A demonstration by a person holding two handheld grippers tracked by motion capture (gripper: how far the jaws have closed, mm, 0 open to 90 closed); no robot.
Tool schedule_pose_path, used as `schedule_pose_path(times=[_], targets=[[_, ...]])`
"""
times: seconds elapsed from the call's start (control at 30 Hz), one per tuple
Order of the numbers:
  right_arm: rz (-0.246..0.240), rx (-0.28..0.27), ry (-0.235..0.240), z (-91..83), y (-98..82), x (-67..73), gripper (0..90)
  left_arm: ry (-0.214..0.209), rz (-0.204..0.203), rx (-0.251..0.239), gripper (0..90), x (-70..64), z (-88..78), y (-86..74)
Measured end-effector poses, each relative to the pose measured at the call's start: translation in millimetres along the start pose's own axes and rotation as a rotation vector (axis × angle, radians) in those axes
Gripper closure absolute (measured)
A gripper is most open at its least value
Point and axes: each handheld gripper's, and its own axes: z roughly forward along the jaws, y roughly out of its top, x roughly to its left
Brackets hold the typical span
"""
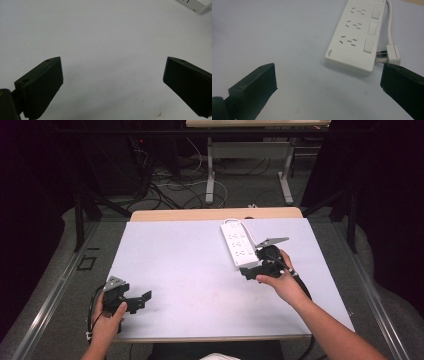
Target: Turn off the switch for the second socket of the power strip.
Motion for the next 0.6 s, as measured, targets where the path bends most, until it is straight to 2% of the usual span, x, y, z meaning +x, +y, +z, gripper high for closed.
schedule_pose_path(times=[0.4, 0.43, 0.6], targets=[[-0.012, -0.061, 0.004, -14.7, -27.1, 1.4, 0.0, 0.001, -0.003, -0.012, 2.6, -0.6, 0.3, -0.4], [-0.012, -0.065, -0.001, -17.1, -30.1, 0.7, 0.0, -0.007, 0.0, 0.008, 2.6, 0.0, -1.2, 0.3], [0.014, -0.094, -0.005, -26.4, -43.1, -3.4, 0.0, -0.007, -0.001, 0.005, 2.6, -0.2, -1.3, 0.3]])
